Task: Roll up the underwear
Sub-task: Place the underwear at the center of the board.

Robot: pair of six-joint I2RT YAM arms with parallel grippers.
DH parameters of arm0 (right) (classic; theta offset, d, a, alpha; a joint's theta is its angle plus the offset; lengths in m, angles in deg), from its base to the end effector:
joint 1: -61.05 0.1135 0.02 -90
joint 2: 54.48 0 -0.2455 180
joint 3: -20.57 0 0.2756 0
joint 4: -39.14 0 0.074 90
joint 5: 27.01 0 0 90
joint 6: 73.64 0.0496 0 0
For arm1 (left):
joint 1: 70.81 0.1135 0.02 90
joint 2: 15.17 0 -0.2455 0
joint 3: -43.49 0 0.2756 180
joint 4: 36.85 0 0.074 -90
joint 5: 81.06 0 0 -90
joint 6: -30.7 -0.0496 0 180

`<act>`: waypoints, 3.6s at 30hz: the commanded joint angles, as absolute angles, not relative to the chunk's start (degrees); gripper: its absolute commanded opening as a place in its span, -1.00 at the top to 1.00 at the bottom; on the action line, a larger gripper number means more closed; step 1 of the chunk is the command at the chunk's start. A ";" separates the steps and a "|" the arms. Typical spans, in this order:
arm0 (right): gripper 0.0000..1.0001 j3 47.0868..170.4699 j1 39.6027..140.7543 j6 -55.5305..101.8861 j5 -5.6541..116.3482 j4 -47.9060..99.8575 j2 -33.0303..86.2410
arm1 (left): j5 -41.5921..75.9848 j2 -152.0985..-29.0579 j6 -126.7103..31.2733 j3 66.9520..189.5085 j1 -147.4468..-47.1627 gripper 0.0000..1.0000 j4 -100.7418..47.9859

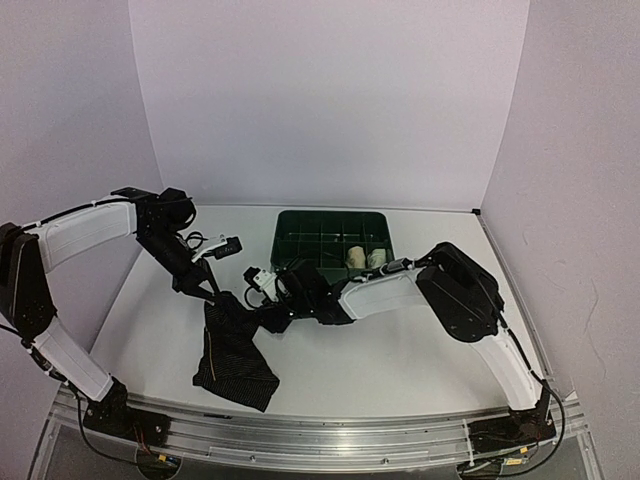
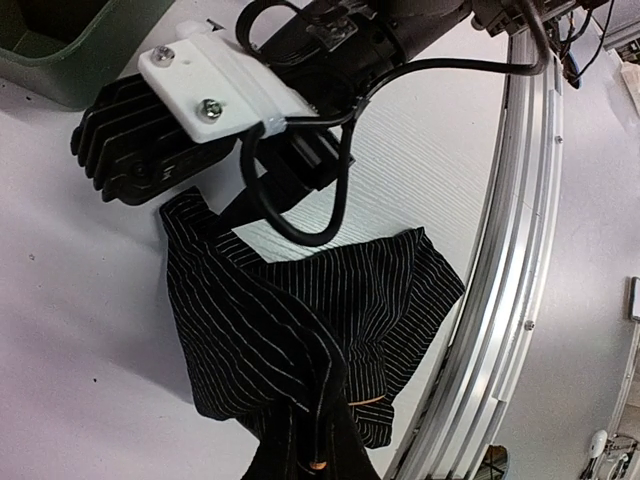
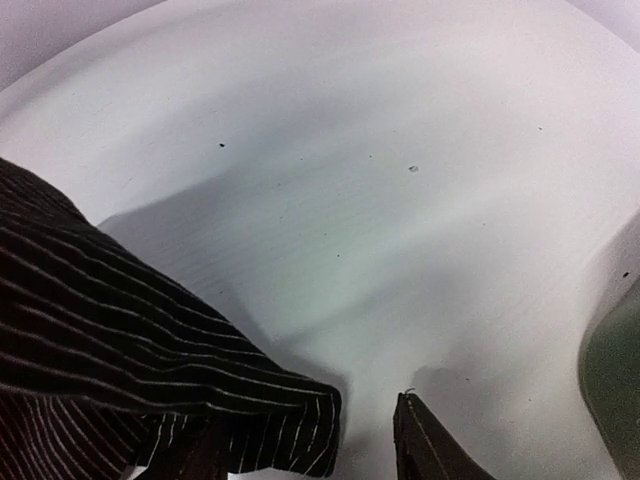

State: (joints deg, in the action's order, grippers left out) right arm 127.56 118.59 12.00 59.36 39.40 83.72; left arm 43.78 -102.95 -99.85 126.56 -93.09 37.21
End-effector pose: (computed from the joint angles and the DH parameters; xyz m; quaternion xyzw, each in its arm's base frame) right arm 0.2897 0.4612 0.0708 -0.4607 0.7378 0.2451 0.4281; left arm 0.2738 -0.1428 0.2237 0.5199 0.7951 -0.2793 0.1395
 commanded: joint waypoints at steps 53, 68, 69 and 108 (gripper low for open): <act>1.00 126.35 117.50 -3.38 84.47 -2.76 34.24 | 34.95 -97.89 -108.25 152.07 -92.62 1.00 27.98; 1.00 120.85 131.82 -2.34 81.90 -25.55 31.82 | 42.14 -76.99 -118.90 124.85 -95.87 1.00 33.99; 1.00 118.94 133.15 -0.72 80.14 -26.03 32.00 | 42.59 -75.44 -121.21 121.76 -95.88 1.00 37.07; 1.00 113.07 140.17 -3.49 52.14 -9.47 53.00 | 33.16 -77.59 -141.03 96.27 -101.59 1.00 41.63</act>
State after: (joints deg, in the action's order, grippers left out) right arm 114.33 135.53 -0.32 58.48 -7.37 53.44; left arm 33.75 -80.86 -138.36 94.33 -100.79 36.58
